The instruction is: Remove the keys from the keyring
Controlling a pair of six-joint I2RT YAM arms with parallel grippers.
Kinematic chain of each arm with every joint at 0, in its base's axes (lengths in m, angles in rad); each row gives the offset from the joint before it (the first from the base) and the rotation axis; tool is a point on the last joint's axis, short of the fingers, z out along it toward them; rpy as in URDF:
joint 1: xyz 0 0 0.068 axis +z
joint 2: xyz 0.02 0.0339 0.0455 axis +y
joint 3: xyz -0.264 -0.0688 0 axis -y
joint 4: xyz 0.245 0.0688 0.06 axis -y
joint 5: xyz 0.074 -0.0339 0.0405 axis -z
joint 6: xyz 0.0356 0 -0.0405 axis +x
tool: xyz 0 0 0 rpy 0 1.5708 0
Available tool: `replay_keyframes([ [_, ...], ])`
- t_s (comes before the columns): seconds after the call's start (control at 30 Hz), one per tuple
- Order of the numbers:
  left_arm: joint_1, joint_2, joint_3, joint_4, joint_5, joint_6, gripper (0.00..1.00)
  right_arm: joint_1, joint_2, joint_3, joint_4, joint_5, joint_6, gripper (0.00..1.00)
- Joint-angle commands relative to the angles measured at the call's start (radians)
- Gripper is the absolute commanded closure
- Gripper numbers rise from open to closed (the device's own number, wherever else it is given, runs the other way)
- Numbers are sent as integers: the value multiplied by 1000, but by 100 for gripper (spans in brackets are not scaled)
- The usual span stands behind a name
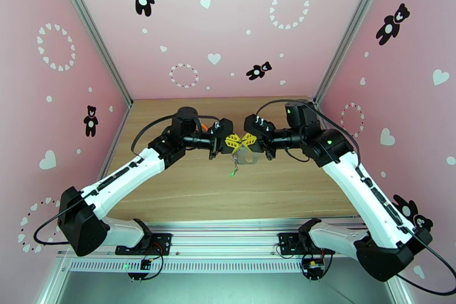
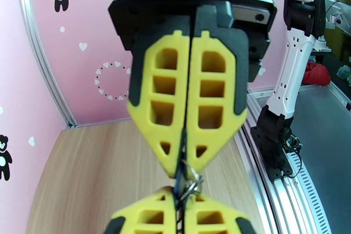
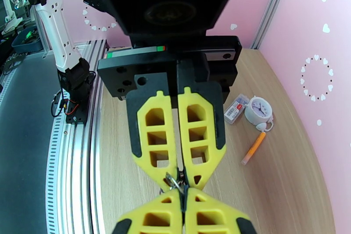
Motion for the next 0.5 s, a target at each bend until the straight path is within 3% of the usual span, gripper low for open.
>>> replay_keyframes([
  [0.0,13,-17,14,-16,-10,-12,100,-6,-43,-13,37,3,14,100],
  [0.47,32,-92,-52,105,-57,-153,100,-17,-129,-96,95,76,19,100],
])
